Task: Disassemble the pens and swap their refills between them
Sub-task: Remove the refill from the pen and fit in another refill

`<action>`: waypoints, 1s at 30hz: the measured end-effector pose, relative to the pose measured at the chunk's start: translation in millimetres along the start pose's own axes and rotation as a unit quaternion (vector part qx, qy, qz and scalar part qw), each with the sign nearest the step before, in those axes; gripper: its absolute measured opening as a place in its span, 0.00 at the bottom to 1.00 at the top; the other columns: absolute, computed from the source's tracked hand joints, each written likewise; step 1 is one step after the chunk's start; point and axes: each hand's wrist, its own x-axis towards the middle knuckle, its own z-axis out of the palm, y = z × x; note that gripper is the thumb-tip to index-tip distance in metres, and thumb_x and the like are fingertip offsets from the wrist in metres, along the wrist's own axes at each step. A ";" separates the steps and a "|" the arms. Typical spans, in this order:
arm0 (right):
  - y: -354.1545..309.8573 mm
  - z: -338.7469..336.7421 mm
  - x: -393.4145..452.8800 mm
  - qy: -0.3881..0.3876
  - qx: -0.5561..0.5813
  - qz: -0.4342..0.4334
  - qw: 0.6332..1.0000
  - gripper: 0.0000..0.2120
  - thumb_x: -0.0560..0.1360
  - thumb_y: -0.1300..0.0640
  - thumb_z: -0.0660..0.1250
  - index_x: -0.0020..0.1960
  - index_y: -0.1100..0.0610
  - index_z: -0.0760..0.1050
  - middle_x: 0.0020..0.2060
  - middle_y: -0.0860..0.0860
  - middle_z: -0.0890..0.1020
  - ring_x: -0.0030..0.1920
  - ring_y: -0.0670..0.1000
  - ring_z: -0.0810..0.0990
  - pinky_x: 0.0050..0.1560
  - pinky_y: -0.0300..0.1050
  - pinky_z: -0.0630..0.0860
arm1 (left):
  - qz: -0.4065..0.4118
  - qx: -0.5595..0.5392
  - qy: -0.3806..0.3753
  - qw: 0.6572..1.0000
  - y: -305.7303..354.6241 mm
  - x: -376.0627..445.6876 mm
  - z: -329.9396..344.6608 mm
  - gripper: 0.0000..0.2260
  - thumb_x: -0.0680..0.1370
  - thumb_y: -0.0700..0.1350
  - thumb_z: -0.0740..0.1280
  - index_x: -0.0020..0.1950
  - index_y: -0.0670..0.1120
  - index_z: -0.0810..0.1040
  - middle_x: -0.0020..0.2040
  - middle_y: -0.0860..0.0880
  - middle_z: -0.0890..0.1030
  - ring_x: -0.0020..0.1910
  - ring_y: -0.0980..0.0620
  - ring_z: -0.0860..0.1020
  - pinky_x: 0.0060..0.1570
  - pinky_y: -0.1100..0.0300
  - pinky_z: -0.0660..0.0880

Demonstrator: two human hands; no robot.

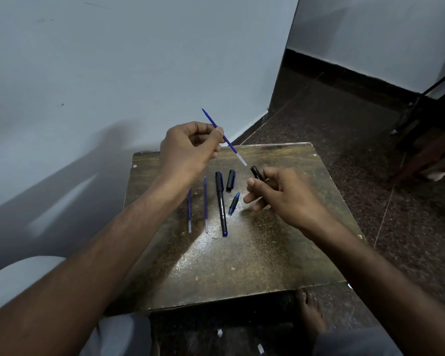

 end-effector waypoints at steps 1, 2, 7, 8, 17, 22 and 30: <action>-0.7 0.0 0.2 -0.005 -0.007 0.006 1.000 0.09 0.86 0.51 0.69 0.47 0.51 0.82 0.41 0.46 0.92 0.37 0.48 0.91 0.32 0.36 0.78 | 0.001 0.000 -0.001 1.000 0.0 -0.4 0.7 0.07 0.82 0.50 0.76 0.53 0.47 0.88 0.44 0.49 0.91 0.38 0.59 0.86 0.47 0.63 0.84; -1.3 0.5 0.2 -0.012 -0.013 0.011 1.000 0.09 0.86 0.51 0.69 0.48 0.51 0.82 0.41 0.47 0.92 0.37 0.49 0.91 0.32 0.38 0.78 | 0.002 0.000 -0.001 1.000 -0.4 -0.8 1.3 0.08 0.82 0.50 0.76 0.53 0.46 0.88 0.44 0.49 0.91 0.39 0.58 0.86 0.48 0.62 0.84; -1.8 3.3 -0.9 -0.025 -0.029 0.016 0.999 0.10 0.86 0.51 0.68 0.48 0.52 0.82 0.40 0.48 0.92 0.37 0.50 0.91 0.31 0.37 0.77 | 0.008 0.019 -0.029 0.999 -3.9 -4.0 2.7 0.08 0.82 0.52 0.76 0.54 0.48 0.88 0.44 0.48 0.91 0.40 0.57 0.87 0.52 0.56 0.87; -1.7 3.0 -0.9 -0.024 -0.030 0.015 0.999 0.10 0.86 0.52 0.68 0.48 0.52 0.82 0.40 0.48 0.92 0.37 0.50 0.91 0.31 0.36 0.76 | 0.012 0.023 -0.034 0.999 -4.0 -5.3 3.5 0.08 0.82 0.52 0.76 0.53 0.49 0.88 0.43 0.49 0.91 0.40 0.57 0.88 0.51 0.57 0.87; -8.5 2.9 -5.4 -0.032 0.018 0.001 0.999 0.09 0.87 0.51 0.67 0.52 0.52 0.83 0.42 0.50 0.92 0.40 0.50 0.91 0.31 0.33 0.76 | 0.031 0.037 -0.021 0.999 -0.5 -6.3 2.9 0.07 0.82 0.51 0.76 0.54 0.48 0.88 0.44 0.49 0.91 0.41 0.56 0.88 0.50 0.57 0.87; -8.7 2.9 -2.7 -0.025 0.017 0.000 1.000 0.08 0.87 0.51 0.66 0.54 0.52 0.82 0.43 0.49 0.92 0.41 0.48 0.91 0.36 0.37 0.77 | 0.075 0.106 -0.130 0.983 0.9 -16.4 5.0 0.04 0.81 0.54 0.77 0.49 0.55 0.88 0.42 0.56 0.90 0.39 0.62 0.86 0.45 0.66 0.84; 1.0 2.5 1.0 0.010 0.065 0.034 0.997 0.13 0.89 0.52 0.63 0.53 0.53 0.83 0.48 0.52 0.91 0.48 0.49 0.90 0.55 0.51 0.86 | 0.134 0.339 -0.181 0.914 -9.1 -14.9 8.5 0.06 0.83 0.46 0.74 0.59 0.49 0.87 0.44 0.58 0.85 0.40 0.67 0.82 0.41 0.75 0.77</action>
